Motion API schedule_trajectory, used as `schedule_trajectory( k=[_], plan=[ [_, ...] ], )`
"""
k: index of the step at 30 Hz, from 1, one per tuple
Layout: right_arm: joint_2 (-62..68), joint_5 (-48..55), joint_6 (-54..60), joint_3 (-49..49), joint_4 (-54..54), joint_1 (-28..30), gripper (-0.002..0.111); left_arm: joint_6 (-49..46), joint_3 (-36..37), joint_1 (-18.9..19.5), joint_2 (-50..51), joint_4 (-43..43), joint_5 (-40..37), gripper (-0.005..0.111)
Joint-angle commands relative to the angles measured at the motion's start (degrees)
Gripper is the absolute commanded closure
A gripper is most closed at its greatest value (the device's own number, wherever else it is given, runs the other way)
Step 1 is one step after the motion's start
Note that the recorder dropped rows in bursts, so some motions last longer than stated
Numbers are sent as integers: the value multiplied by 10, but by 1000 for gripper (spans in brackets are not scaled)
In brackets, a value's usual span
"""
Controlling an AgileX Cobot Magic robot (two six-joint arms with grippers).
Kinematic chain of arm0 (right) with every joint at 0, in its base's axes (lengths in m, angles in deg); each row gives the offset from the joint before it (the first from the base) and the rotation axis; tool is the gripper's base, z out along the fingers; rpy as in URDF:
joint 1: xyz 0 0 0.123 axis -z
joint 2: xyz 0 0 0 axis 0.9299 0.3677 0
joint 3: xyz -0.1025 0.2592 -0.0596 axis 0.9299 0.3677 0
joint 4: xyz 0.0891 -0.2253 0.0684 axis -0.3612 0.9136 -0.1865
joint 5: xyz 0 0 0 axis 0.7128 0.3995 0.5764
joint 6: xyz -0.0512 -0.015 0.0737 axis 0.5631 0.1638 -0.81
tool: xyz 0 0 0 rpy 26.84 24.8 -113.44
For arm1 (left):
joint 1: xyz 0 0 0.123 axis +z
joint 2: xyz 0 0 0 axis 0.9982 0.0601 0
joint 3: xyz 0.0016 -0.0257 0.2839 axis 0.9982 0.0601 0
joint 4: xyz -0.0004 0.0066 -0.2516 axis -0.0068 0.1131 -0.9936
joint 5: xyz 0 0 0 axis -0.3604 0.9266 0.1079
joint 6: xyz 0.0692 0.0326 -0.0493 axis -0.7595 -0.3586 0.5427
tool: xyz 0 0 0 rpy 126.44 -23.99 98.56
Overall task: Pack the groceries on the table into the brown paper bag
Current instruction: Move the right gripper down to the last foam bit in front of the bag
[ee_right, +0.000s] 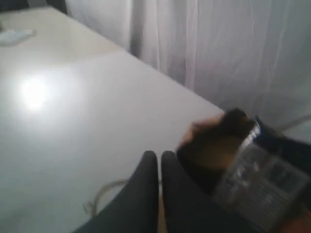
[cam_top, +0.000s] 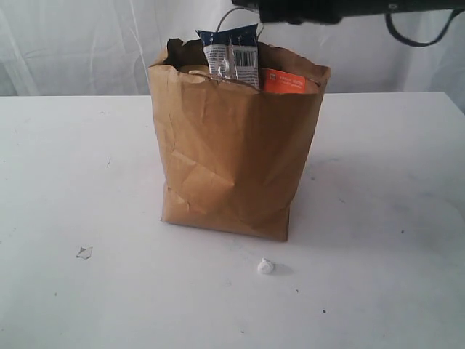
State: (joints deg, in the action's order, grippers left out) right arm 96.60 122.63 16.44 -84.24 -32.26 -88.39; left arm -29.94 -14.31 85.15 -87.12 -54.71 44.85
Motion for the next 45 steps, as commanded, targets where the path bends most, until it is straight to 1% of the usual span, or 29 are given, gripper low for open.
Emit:
schedule_trajectory(
  k=[1,2,4,6,7,8,10,11,14,16,19,23,26,28,31,33,35,36,39,41,45],
  plan=[
    [-13,-1,-217,8,343,0,108,1,2,2,-3,2,0,107],
    [-13,-1,-305,14,449,0,108,1,2,2,-3,2,0,107],
    [-12,0,-525,28,703,0,108,1,2,2,-3,2,0,107],
    [-12,39,-829,42,957,0,108,1,2,2,-3,2,0,107],
    [-12,63,-950,45,1025,0,108,1,2,2,-3,2,0,107],
    [-13,89,-1005,46,1071,0,108,1,2,2,-3,2,0,107],
    [-19,97,-957,46,1054,0,108,1,2,2,-3,2,0,107],
    [-25,88,-900,46,1008,0,108,1,2,2,-3,2,0,107],
    [-29,83,-712,50,798,0,108,1,2,2,-3,2,0,107],
    [-29,85,-618,68,679,0,108,1,2,2,-3,2,0,107],
    [-21,85,-526,113,549,0,108,1,2,2,-3,2,0,107],
    [-11,85,-434,179,439,-8,108,1,2,2,-3,2,0,107],
    [5,65,-374,222,390,-35,108,1,2,2,-3,2,0,107],
    [19,32,-328,240,357,-62,108,1,2,2,-3,2,0,107],
    [50,-22,-270,249,343,-99,108,1,2,2,-3,2,0,107],
    [77,-45,-242,249,343,-116,103,1,2,2,-3,2,0,107],
    [102,-66,-235,249,343,-126,94,1,2,2,-3,2,0,107],
    [116,-84,-235,249,343,-132,87,1,2,2,-3,2,0,107],
    [150,-132,-235,249,343,-137,74,1,2,2,-3,2,0,107],
    [166,-149,-235,249,343,-137,71,1,2,2,-3,2,0,107],
    [198,-182,-235,249,343,-137,71,1,2,2,-3,2,0,107]
  ],
)
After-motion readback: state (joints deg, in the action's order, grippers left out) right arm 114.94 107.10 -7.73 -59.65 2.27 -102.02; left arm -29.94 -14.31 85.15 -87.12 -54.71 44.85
